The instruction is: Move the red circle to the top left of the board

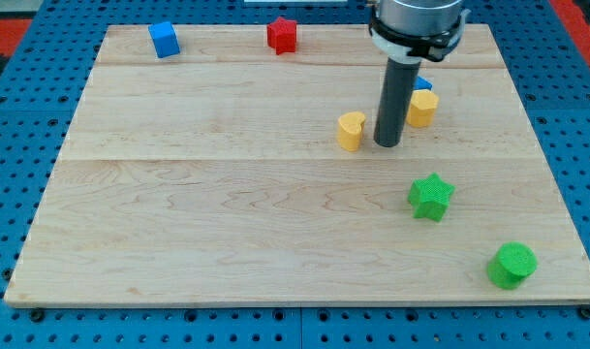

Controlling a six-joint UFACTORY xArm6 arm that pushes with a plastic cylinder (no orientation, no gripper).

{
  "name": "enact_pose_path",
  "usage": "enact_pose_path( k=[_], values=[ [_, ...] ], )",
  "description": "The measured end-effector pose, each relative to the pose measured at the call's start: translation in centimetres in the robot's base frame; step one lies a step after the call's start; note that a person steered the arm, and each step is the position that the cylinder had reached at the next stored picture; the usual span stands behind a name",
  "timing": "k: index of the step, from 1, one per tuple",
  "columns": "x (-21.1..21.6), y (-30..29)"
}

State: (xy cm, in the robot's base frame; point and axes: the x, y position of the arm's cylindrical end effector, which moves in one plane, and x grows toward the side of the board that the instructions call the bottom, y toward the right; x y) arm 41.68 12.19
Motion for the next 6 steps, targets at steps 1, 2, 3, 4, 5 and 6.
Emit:
enact_pose_path(
  k=[1, 2, 3, 4, 5, 6],
  values=[
    [-0.1, 7.5],
    [-3.1, 8.9],
    [-5.2, 6.9],
    [-8.5, -2.2],
    [-8.2, -6.7],
    [-6.3, -0.3]
  ],
)
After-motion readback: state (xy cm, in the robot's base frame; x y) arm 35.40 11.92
